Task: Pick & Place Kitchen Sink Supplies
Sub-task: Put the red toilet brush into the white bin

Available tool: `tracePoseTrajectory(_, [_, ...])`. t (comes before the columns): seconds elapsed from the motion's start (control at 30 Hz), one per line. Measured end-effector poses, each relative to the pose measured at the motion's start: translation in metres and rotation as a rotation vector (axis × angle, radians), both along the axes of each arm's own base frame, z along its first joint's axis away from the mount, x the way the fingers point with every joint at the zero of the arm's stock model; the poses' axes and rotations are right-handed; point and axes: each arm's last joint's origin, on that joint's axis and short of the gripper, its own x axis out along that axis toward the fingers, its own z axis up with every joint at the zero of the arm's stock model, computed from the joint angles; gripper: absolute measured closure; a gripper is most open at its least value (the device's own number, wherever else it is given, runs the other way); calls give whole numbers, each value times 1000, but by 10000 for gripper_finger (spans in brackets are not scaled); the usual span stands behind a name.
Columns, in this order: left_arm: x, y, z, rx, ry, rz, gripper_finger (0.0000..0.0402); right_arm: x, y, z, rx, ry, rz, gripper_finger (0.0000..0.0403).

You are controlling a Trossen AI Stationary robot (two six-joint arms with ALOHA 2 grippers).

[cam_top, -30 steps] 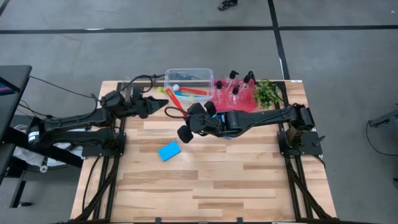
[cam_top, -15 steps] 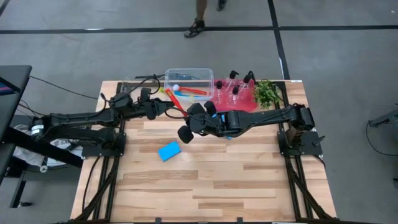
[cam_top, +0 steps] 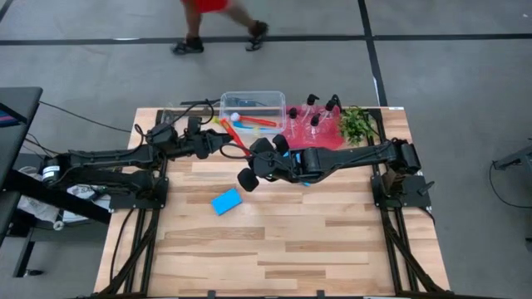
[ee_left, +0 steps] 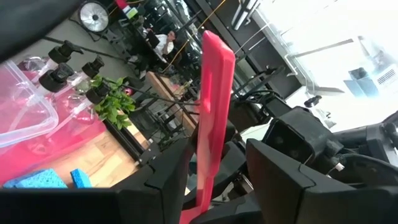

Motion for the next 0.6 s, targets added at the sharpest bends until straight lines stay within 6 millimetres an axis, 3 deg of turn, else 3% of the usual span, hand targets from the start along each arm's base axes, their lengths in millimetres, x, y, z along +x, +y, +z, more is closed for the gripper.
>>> tracePoseTrajectory(0.6, [0, 0, 1, 3, -6, 0, 254, 0, 2, 0, 10, 1, 19, 351])
